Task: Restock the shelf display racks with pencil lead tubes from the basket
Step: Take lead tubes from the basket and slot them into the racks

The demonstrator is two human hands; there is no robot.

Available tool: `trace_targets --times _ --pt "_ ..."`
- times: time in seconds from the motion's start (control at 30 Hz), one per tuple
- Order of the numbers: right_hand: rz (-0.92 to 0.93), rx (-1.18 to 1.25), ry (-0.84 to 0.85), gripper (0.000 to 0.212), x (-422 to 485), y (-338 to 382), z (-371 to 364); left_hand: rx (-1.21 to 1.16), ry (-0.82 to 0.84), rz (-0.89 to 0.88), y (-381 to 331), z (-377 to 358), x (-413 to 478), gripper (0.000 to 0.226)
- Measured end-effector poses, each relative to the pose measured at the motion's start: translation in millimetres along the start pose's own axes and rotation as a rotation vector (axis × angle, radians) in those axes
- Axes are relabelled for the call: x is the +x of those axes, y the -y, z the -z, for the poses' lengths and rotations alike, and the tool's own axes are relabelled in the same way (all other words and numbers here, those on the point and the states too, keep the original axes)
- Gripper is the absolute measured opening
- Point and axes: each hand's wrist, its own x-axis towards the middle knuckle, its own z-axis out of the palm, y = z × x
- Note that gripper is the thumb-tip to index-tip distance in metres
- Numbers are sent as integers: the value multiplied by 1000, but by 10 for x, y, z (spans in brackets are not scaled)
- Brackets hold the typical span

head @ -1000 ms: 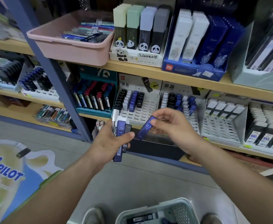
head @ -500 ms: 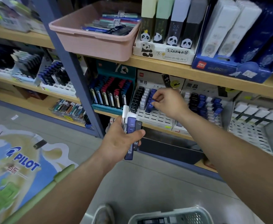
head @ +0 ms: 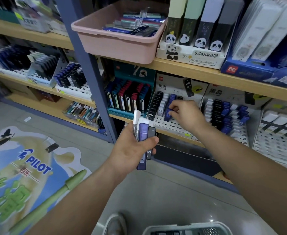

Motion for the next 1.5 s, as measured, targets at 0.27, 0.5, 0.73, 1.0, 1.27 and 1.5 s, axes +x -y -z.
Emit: trace_targets --times 0.27,0.5,0.73,1.0,1.27,1.5 --pt "-8 -58 15 23 -108 82 -78 -27 4 -9 -2 50 -16 27" --pt "-94 797 162 6 -663 660 415 -39 24 -23 -2 39 5 29" --pt "-153 878 235 15 -862 774 499 -4 72 -42 -1 -60 -38 33" --pt "-121 879 287 15 -912 644 585 -17 90 -53 -29 -46 -31 31" --pt "-244 952 232 17 -939 511 572 32 -27 -83 -56 8 4 19" --pt "-162 833 338 8 -1072 536 501 26 -58 -95 -55 -24 31 18"
